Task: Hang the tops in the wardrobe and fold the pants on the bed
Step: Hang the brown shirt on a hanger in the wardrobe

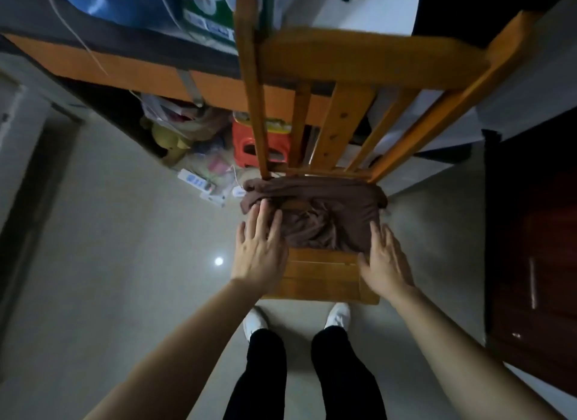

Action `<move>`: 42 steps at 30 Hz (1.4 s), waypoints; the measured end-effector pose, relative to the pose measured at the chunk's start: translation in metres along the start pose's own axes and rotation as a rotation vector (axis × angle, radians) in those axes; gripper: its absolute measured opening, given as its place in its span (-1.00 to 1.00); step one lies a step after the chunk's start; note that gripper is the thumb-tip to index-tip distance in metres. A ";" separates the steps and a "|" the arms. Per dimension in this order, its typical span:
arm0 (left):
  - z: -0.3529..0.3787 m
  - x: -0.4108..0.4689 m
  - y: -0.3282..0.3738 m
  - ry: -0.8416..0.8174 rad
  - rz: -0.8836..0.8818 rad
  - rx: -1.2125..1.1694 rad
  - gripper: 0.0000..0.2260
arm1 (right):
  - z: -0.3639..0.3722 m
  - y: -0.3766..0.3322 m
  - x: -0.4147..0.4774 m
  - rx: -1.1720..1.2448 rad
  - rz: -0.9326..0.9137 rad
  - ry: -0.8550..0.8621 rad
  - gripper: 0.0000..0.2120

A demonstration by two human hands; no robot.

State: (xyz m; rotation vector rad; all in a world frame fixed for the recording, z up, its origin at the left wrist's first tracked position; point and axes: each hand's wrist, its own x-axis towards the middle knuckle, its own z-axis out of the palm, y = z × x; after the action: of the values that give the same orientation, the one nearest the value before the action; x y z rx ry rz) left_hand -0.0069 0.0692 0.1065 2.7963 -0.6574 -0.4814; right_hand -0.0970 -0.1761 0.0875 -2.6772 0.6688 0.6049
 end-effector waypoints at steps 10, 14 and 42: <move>0.167 0.060 0.012 -0.265 0.129 0.082 -0.38 | 0.131 0.058 0.048 0.031 0.097 -0.119 -0.25; 0.195 0.079 0.012 -0.320 0.076 0.192 -0.31 | 0.148 0.076 0.069 0.012 0.037 -0.010 -0.34; 0.205 -0.022 -0.043 -0.119 -0.268 -0.011 -0.39 | 0.176 0.055 0.038 -0.165 -0.143 0.017 -0.14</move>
State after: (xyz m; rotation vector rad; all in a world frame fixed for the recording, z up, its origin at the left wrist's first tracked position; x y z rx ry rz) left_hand -0.0836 0.0878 -0.0889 2.8752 -0.3002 -0.7028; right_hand -0.1509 -0.1669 -0.0929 -2.8551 0.4434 0.6236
